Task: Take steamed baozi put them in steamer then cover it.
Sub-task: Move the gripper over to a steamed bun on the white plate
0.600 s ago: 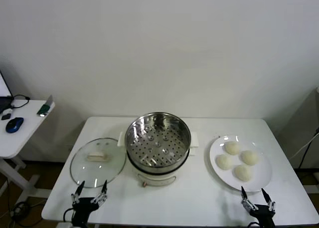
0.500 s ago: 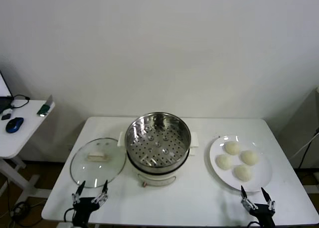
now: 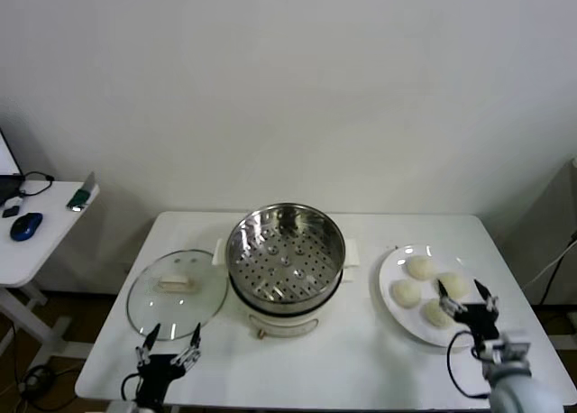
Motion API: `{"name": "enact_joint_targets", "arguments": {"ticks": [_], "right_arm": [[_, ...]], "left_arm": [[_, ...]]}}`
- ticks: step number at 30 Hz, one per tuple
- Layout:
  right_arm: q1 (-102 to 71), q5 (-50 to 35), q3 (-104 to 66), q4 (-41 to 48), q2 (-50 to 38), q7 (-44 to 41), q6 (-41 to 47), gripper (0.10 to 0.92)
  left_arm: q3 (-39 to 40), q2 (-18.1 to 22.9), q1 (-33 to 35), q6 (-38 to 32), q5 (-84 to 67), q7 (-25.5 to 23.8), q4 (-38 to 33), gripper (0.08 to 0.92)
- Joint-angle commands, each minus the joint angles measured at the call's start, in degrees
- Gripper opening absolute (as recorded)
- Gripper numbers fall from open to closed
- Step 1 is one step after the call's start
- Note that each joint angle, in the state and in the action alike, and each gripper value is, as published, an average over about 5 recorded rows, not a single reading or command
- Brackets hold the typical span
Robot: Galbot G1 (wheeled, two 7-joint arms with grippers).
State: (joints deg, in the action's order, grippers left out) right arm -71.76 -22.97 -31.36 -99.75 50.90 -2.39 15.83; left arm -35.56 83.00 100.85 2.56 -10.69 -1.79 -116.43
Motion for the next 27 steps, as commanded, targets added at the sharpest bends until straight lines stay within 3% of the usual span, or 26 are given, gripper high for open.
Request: {"name": "enact_joint_targets", "arguments": {"ticks": [1, 7, 16, 21, 27], "right_arm": [[21.34, 4.82, 9.63, 6.50, -14.49, -11.19, 13.07, 0.823], [38.85, 11.83, 28.84, 13.71, -27.02, -31.84, 7.21, 0.823], [75.23, 22.69, 69.33, 28.31, -27.31, -57.69, -12.51, 0.823], [92.25, 20.02, 90.21, 33.24, -24.32, -63.66, -16.51, 0.823], [94.11, 19.22, 97.34, 35.60, -19.89, -64.26, -15.66, 0.823]], "left_arm": [[0.18, -0.10, -0.05, 0.00, 0.05, 0.00, -0.44, 0.823], [0.18, -0.08, -0.32, -0.15, 0.00, -0.01, -0.35, 0.823], [0.11, 0.15, -0.67, 0.01, 0.24, -0.25, -0.17, 0.823], [0.15, 0.54, -0.66, -0.04, 0.62, -0.40, -0.12, 0.823], [0.23, 1.01, -0.72, -0.13, 0.89, -0.60, -0.21, 0.823]]}}
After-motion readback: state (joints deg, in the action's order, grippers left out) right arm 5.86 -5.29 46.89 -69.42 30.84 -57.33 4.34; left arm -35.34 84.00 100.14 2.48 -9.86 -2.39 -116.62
